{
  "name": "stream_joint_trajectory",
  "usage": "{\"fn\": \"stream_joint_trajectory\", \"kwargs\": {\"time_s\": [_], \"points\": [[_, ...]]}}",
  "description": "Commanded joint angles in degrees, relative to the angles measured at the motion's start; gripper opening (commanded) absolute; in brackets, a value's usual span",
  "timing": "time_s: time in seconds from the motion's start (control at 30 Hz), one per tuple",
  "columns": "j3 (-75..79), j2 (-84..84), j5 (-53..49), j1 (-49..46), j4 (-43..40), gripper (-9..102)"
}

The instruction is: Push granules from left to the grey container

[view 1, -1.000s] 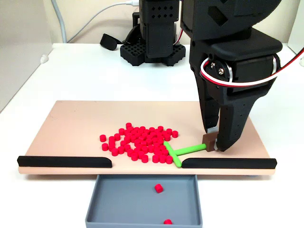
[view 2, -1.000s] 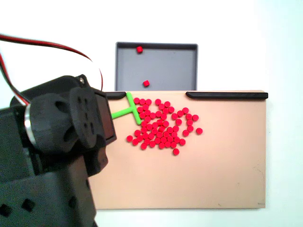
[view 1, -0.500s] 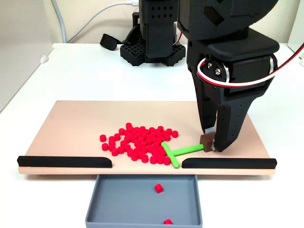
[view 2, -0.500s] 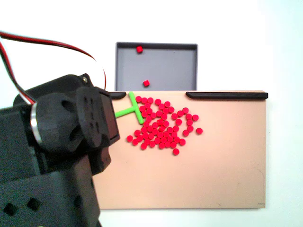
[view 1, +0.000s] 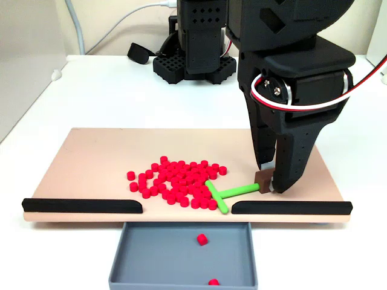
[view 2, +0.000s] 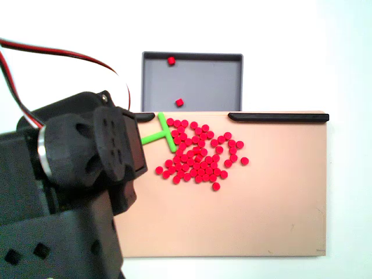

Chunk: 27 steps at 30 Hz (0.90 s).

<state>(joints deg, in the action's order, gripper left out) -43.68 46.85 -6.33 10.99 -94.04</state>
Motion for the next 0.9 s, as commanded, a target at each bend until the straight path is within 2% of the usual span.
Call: {"fn": "stream_joint_trajectory", "kwargs": {"time_s": [0.0, 0.6, 0.73, 0.87], "points": [[0.7, 2.37, -0.7, -0.09, 0.09, 0], [0.7, 11.6, -6.5, 0.62, -2.9, 0], [0.0, 15.73, -11.07, 0.09, -4.66, 0], [-8.53, 23.91, -18.98, -0.53, -4.66, 0]]}}
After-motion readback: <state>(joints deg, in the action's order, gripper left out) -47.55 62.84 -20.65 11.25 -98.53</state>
